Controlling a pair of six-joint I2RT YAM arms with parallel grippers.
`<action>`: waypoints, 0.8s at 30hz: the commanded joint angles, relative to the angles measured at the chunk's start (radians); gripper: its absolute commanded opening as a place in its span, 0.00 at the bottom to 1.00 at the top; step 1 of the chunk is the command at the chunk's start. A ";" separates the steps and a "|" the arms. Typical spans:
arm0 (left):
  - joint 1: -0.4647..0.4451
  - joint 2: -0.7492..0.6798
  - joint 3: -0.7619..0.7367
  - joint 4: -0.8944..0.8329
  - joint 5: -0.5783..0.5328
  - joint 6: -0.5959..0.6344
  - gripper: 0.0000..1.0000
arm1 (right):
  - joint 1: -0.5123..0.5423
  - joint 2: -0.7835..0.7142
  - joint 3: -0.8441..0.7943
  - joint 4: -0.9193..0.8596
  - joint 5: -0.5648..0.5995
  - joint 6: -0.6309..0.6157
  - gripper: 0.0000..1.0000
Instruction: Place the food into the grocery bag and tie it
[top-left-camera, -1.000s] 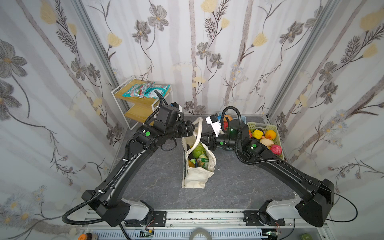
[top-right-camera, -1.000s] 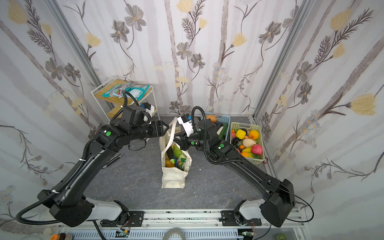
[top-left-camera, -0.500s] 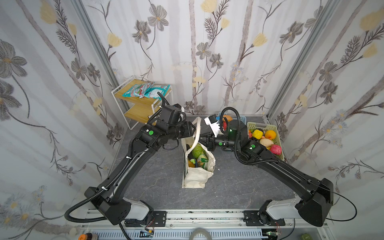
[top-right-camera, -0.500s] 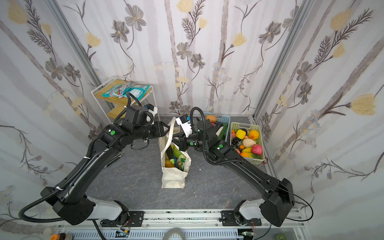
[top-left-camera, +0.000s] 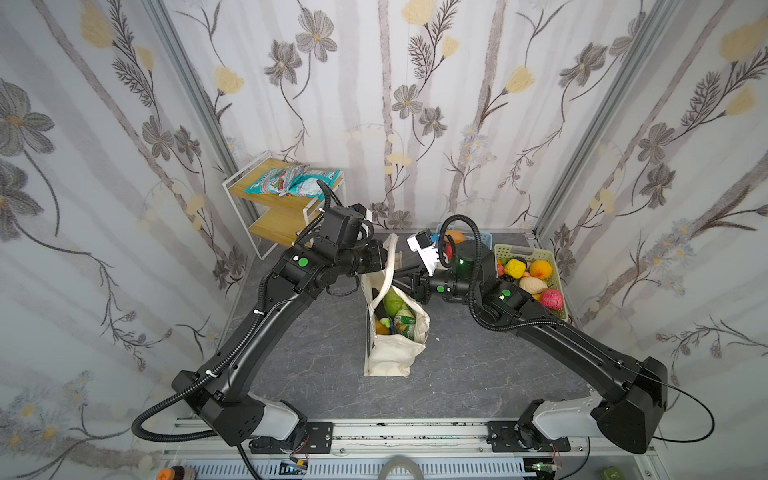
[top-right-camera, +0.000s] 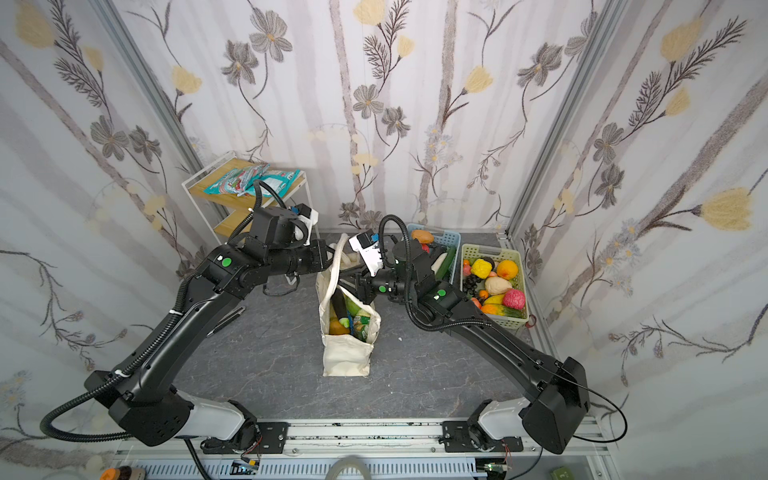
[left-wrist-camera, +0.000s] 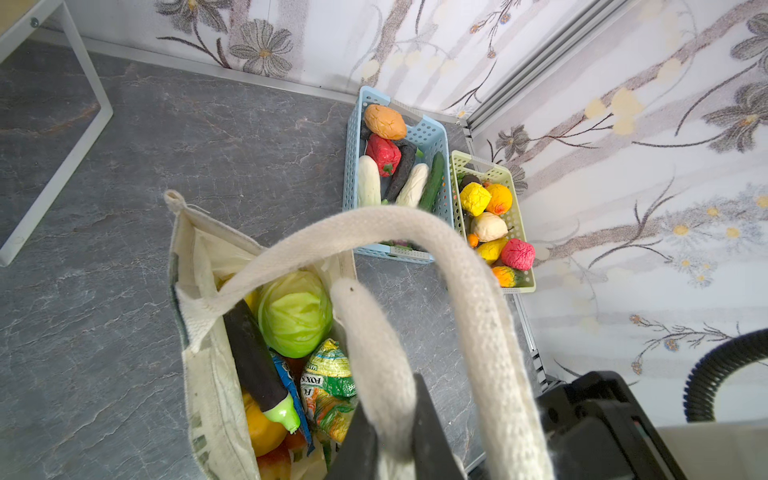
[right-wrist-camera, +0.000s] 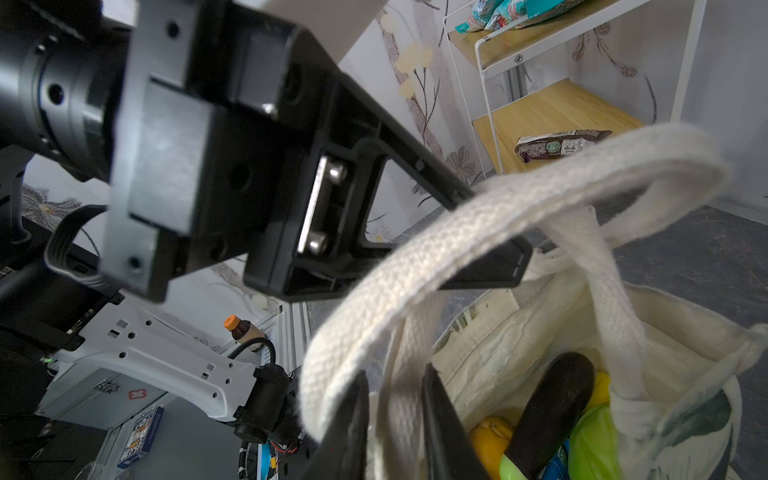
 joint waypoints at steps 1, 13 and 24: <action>0.007 0.000 0.015 0.036 0.023 0.018 0.11 | -0.028 -0.030 -0.020 -0.020 -0.006 -0.042 0.31; 0.016 -0.013 0.022 0.041 0.066 0.012 0.11 | -0.141 -0.023 -0.106 -0.018 -0.074 -0.175 0.35; 0.022 -0.009 0.042 0.054 0.129 0.002 0.11 | -0.084 0.060 -0.113 0.142 -0.272 -0.304 0.49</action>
